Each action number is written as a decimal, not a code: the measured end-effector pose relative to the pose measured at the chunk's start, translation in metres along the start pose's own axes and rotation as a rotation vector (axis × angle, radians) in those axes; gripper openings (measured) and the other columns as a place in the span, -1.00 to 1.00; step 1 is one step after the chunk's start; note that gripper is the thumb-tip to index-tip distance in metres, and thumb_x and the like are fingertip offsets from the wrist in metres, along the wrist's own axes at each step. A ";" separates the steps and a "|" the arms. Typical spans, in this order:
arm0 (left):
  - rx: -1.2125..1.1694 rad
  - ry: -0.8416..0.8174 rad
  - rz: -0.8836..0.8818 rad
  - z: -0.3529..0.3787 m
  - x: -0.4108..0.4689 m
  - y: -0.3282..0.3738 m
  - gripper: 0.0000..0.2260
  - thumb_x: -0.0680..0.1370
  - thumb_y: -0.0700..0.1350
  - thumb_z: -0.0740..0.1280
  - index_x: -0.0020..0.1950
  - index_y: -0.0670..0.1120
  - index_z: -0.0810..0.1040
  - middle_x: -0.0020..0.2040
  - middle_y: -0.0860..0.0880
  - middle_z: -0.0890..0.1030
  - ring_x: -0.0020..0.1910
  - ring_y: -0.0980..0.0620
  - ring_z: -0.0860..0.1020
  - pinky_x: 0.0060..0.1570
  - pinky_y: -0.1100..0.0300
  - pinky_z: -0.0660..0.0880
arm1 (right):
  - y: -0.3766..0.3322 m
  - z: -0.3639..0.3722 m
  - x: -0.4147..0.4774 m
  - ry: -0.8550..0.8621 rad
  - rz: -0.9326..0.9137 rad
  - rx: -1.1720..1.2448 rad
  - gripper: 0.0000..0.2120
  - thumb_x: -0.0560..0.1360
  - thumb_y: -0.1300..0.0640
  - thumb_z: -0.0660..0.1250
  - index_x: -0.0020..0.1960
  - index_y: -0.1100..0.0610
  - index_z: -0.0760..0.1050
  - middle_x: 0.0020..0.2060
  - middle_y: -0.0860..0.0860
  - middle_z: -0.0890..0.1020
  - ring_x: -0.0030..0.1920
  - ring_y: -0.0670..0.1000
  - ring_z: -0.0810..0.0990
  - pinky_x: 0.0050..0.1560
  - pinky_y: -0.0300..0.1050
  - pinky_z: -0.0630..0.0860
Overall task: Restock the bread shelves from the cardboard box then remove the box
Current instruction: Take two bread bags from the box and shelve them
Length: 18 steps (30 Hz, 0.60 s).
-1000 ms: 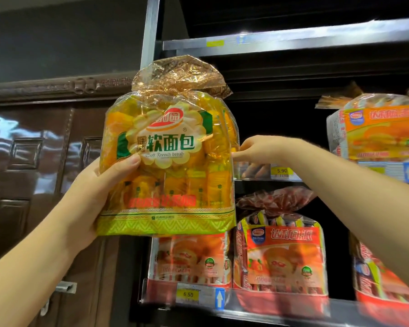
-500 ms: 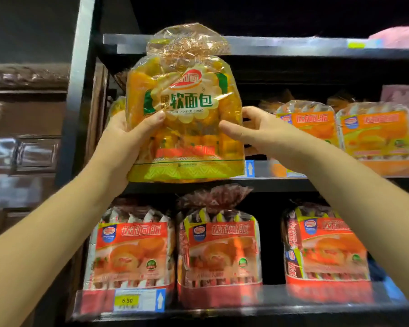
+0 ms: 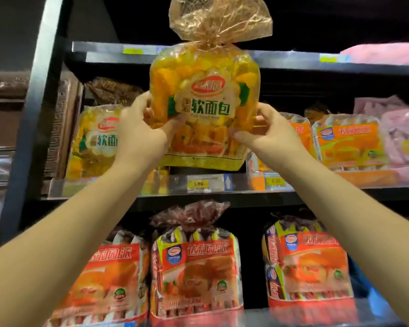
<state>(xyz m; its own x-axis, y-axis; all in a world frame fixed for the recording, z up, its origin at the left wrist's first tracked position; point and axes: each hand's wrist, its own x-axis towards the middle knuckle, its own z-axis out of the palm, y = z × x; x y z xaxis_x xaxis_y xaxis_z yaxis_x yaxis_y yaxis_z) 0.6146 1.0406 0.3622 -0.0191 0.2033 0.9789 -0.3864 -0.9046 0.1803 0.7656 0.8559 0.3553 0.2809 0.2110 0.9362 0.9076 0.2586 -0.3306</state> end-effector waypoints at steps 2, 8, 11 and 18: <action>0.025 -0.006 -0.016 0.004 -0.001 -0.006 -0.67 0.47 0.20 0.53 0.15 0.10 0.60 0.04 0.04 0.67 0.05 0.16 0.61 0.03 0.10 0.63 | 0.004 0.000 0.000 0.019 -0.025 -0.031 -0.63 0.50 -0.01 0.53 0.28 -0.11 0.54 0.04 -0.22 0.64 -0.08 -0.30 0.61 -0.27 -0.51 0.47; -0.007 -0.061 -0.098 0.012 -0.015 -0.014 -0.68 0.51 0.09 0.53 0.23 0.12 0.57 0.13 0.16 0.63 0.11 0.19 0.59 -0.06 0.26 0.57 | 0.015 0.002 0.002 0.043 -0.019 -0.155 -0.57 0.47 -0.02 0.55 0.30 -0.10 0.53 0.06 -0.20 0.61 0.02 -0.21 0.58 -0.17 -0.46 0.41; 0.017 -0.062 -0.135 0.015 -0.019 -0.022 -0.59 0.50 0.10 0.54 0.30 0.12 0.53 0.14 0.17 0.60 0.07 0.30 0.53 -0.09 0.31 0.50 | 0.019 0.002 0.000 0.032 0.010 -0.230 -0.51 0.48 -0.02 0.55 0.36 -0.09 0.50 0.06 -0.20 0.57 -0.10 -0.28 0.52 -0.27 -0.56 0.35; 0.118 -0.031 -0.175 0.017 -0.026 -0.033 -0.39 0.49 0.05 0.56 0.43 0.04 0.34 0.04 0.21 0.52 -0.07 0.32 0.50 -0.16 0.35 0.42 | 0.027 0.010 -0.005 -0.013 0.088 -0.288 -0.37 0.49 -0.03 0.54 0.47 -0.11 0.34 0.07 -0.14 0.65 0.05 -0.06 0.64 -0.02 -0.12 0.61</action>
<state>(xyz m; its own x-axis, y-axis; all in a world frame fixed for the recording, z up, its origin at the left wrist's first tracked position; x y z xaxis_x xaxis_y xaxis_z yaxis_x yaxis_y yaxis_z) 0.6432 1.0589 0.3320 0.0675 0.3513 0.9338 -0.2703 -0.8945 0.3561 0.7860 0.8708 0.3402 0.3600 0.2337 0.9032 0.9316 -0.0387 -0.3613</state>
